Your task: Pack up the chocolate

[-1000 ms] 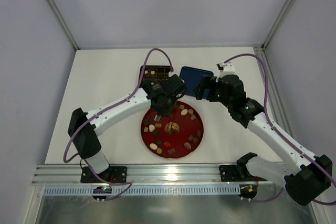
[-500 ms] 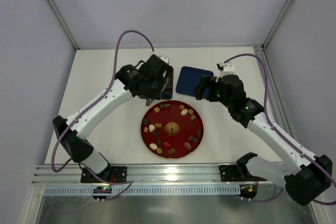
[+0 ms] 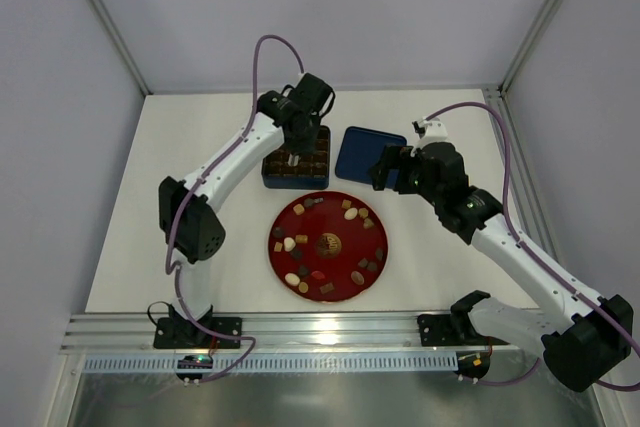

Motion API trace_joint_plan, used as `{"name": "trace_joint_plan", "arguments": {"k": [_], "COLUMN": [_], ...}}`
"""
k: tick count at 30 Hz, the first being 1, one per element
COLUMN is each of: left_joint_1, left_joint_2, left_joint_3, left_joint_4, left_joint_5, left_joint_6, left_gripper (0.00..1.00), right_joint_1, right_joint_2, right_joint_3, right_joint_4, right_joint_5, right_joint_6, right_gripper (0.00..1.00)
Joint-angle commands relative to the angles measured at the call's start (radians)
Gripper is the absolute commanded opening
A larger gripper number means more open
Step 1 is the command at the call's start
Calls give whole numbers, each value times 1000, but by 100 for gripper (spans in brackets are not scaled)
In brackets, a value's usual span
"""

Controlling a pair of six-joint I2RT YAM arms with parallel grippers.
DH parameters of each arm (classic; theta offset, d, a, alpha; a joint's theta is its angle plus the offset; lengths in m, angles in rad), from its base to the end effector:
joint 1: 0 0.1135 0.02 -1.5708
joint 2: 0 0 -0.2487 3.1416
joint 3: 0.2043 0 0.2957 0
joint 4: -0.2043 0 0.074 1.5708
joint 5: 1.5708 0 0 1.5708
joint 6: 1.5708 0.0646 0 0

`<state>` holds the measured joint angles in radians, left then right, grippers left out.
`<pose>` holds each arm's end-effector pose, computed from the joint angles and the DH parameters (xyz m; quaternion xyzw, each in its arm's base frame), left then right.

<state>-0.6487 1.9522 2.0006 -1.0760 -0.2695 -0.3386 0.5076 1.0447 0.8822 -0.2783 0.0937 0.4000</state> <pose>0.3844 -0.2698 0.3016 0.1118 0.9487 -0.0120 0.2954 0.2788 0.1481 0.2819 -0.0203 0.8438 0.1989 0.4980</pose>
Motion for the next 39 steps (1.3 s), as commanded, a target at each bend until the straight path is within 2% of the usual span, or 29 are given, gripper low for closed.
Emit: {"name": "trace_joint_plan", "arguments": {"k": [1,20,39], "left_joint_1": [7,9,11], "left_joint_2": [7,100,122], "left_joint_3": [76,96,110], "left_joint_4": [34,60,51], "left_joint_5": [-1,29,18], "left_joint_6": [30,44,56], "left_gripper": [18,19,29], "right_joint_1": [-1,0,0], "right_joint_2": [-17,-20,-18], "right_joint_3": [8,15,11], "right_joint_4": [16,8,8], "right_joint_5": [8,14,14], "right_joint_6": [2,-4,-1], "right_gripper": [100,100,100]}}
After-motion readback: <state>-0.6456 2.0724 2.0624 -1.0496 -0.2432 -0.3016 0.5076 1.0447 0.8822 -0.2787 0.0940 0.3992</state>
